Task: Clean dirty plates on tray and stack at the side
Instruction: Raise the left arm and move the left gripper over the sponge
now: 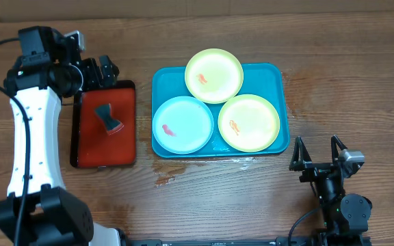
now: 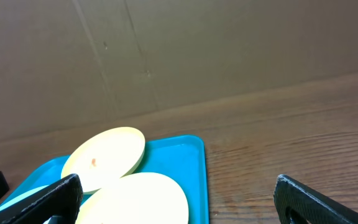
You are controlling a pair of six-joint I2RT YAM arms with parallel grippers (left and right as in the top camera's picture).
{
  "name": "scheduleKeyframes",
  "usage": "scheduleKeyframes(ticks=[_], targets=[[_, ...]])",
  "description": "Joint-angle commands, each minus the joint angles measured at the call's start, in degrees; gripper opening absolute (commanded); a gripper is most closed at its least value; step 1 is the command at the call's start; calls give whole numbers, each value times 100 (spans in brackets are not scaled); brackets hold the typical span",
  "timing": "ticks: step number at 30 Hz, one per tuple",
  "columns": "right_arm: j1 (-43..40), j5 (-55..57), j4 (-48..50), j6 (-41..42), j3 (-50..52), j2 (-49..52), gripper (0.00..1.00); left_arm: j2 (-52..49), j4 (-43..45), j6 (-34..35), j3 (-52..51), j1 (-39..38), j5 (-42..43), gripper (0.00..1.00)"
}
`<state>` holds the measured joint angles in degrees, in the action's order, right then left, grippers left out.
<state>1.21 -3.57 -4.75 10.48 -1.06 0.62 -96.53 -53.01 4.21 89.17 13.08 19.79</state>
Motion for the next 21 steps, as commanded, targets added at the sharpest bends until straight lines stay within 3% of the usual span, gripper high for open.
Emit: scheduleKeyframes(ticks=[1,6,14,17,21], targets=[[17,55,15,2,61,-46,100,-295,-116,245,98,-52,-616,100],[17,55,15,2,61,-46,100,-673,-269,1237,98,-9,-1932,100],[17,55,15,2,61,-46,100,-1036,-339,1252,98,-33,-1384,100],[17,55,15,2,61,-46,100,-1099,-210,1294,98,-35,-1508,100],[17,55,15,2,61,-46,100,-1198,-151,1952,98,-28,-2013,100]])
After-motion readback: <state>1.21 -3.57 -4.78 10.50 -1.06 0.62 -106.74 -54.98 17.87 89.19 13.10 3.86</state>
